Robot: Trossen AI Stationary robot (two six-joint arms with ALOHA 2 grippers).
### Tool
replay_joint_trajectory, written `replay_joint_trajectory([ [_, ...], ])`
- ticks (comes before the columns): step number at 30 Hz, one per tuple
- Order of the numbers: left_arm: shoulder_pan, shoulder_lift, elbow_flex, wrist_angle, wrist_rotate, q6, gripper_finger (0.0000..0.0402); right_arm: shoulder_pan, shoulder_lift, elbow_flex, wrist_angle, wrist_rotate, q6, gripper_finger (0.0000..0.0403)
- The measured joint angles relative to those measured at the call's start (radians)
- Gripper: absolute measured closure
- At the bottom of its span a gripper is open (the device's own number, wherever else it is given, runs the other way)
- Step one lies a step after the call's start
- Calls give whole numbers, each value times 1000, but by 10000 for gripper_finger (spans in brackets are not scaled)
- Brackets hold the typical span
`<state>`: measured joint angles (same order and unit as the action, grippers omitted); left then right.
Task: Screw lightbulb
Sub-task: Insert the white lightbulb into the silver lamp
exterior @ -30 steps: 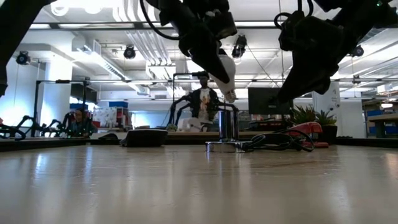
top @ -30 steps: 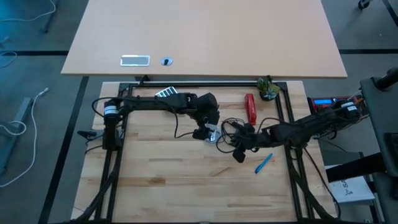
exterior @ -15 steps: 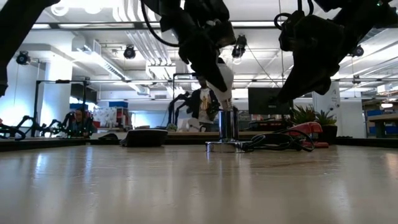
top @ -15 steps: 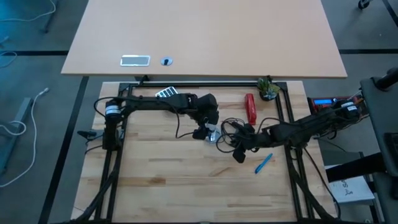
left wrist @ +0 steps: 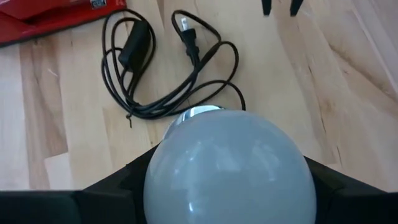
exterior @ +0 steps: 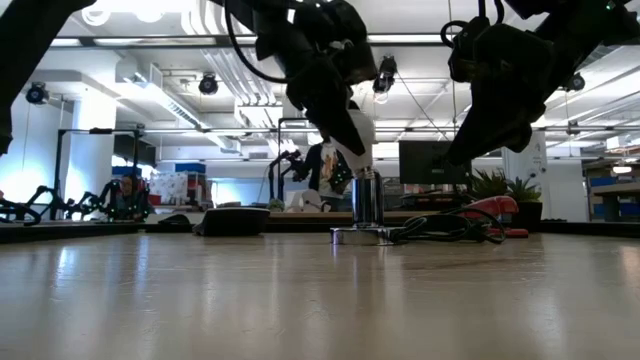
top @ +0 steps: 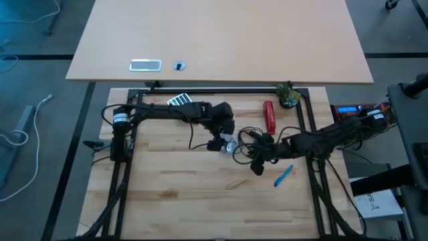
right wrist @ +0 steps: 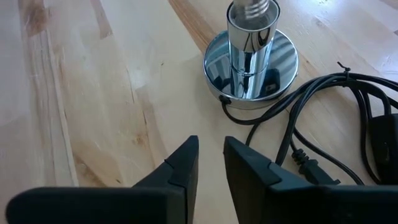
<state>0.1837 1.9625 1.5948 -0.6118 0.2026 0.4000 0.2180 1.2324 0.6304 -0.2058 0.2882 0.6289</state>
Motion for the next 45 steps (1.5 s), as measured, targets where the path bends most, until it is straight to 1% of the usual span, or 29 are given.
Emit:
replay_joint_trajectory([
  [5, 0, 0, -13, 45, -7, -11, 164, 0, 0, 0, 1, 0, 0, 341],
  [8, 0, 0, -14, 74, -26, -39, 144, 0, 0, 0, 1, -3, 0, 339],
  [11, 1, 0, -9, 67, -28, -43, 121, 0, 0, 0, 2, -5, 0, 332],
  [14, 2, 0, -8, 63, -28, -43, 114, 0, 0, 0, 1, -8, 5, 326],
  [20, 2, 0, -8, 62, -28, -47, 128, 0, 0, 0, 1, -8, 7, 320],
  [24, 2, 0, 4, 59, -37, -47, 135, 0, 0, 0, 1, -8, 7, 326],
  [27, 1, -3, 42, 42, -38, -47, 133, 0, 0, 0, 1, -8, 7, 332],
  [30, 1, -11, 90, 9, -38, -45, 123, 0, 0, 0, 1, -8, 8, 336],
  [34, 1, -13, 154, -89, -39, -40, 117, 0, 0, 0, 0, -8, 8, 333],
  [36, 1, -13, 159, -117, -39, -28, 123, 0, 0, 0, 1, -8, 8, 329],
  [43, 1, -3, 147, -120, -41, -24, 161, 0, 0, 0, 0, -8, 12, 319],
  [45, 0, -3, 146, -121, -69, -22, 170, 0, 0, 0, -1, -8, 16, 318],
])
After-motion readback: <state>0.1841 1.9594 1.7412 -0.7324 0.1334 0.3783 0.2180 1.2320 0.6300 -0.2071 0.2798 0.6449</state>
